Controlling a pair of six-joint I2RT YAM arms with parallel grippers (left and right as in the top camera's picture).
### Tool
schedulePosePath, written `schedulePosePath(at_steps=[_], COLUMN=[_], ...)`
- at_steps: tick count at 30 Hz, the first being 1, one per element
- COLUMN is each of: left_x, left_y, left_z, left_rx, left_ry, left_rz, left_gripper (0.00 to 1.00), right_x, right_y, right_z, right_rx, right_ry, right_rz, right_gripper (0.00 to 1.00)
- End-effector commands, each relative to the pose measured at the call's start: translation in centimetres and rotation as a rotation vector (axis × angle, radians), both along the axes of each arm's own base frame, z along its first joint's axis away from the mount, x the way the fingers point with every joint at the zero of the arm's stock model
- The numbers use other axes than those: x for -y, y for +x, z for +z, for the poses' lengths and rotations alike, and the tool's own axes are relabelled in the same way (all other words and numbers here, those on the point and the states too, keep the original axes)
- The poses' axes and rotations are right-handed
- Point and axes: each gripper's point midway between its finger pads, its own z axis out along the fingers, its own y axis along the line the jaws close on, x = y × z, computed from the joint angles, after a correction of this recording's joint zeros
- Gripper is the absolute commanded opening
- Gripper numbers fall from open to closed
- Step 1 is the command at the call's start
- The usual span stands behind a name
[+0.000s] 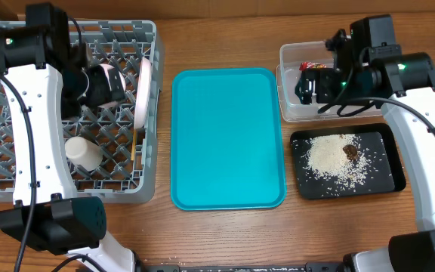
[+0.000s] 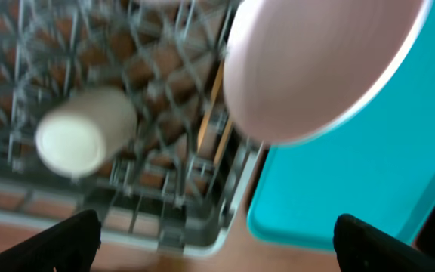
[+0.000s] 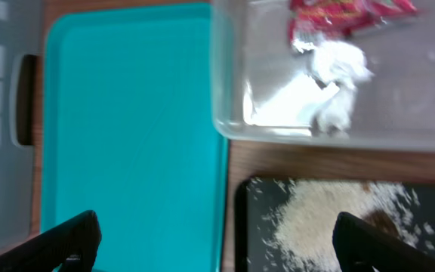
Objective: Sort waste into correct bins and load items into the dishwasher
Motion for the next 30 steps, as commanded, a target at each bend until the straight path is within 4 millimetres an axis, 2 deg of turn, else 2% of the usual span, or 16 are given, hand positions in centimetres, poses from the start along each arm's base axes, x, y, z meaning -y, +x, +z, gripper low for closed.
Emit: schedulePosePath(at_steps=[1,4,10,14,19,25,30], left_x=[0.5,0.9,1.9,2.3,2.8,3.3,3.6], left_y=[-1.2,-2.5,-5.8,-8.5,-12.1,-15.2,-17.2], left_z=[-0.1,0.4,2.0,2.0,0.9,-0.2,-1.7], left_rx=[-0.017,0.010,0.257,0.439,0.616,0.663,0.575], left_ry=[-0.003,-0.005,0.028,0.076,0.116,0.127,0.107], left_rz=[-0.056,-0.072,-0.129,-0.155,-0.148,-0.148,-0.149], left_gripper=[1.00,1.00,1.00,1.00,1.00,1.00,1.00], right_x=[1.5,1.8,2.4,3.0,4.3,4.5,4.5], right_y=[-0.4,-1.3,-3.5,-6.2,-10.1,-12.0,-11.9], right_z=[0.1,-0.1,0.6,1.5,2.7,4.9,4.8], right_rx=[-0.024,-0.030,0.131,0.299,0.441,0.537,0.534], right_ry=[-0.030,-0.037,-0.024,-0.015,-0.034,-0.016,-0.017], right_rz=[-0.059,-0.065,-0.101,-0.115,-0.149,-0.152,-0.152], right_gripper=[1.00,1.00,1.00,1.00,1.00,1.00,1.00])
